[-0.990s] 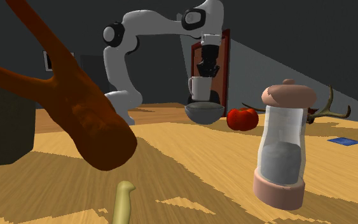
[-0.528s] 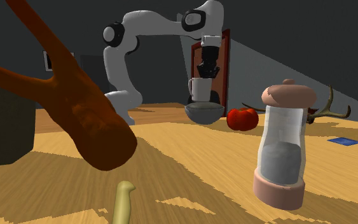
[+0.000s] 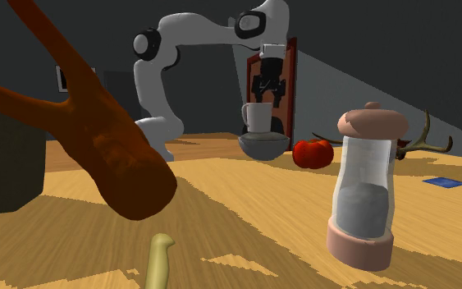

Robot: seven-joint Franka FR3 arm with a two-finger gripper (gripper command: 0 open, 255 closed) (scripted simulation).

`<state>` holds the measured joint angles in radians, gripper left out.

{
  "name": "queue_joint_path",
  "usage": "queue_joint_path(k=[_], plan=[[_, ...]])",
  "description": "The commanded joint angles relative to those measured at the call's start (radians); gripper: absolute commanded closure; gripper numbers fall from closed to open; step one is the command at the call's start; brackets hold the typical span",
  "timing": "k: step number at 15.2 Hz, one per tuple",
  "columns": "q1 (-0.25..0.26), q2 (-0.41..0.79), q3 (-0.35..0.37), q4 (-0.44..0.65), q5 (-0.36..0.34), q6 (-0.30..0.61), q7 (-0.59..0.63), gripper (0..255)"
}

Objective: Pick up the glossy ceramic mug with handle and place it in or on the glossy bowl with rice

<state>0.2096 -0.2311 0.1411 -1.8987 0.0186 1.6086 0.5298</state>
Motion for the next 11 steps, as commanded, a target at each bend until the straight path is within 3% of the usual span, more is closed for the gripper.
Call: queue_joint_path(k=[1,3,11], plan=[[-0.001,0.011,0.0,0.064,-0.002,-0.053,0.0,0],[-0.001,0.03,0.001,0.145,-0.004,-0.115,0.002,0],[-0.001,0.03,0.001,0.145,-0.004,-0.115,0.002,0]])
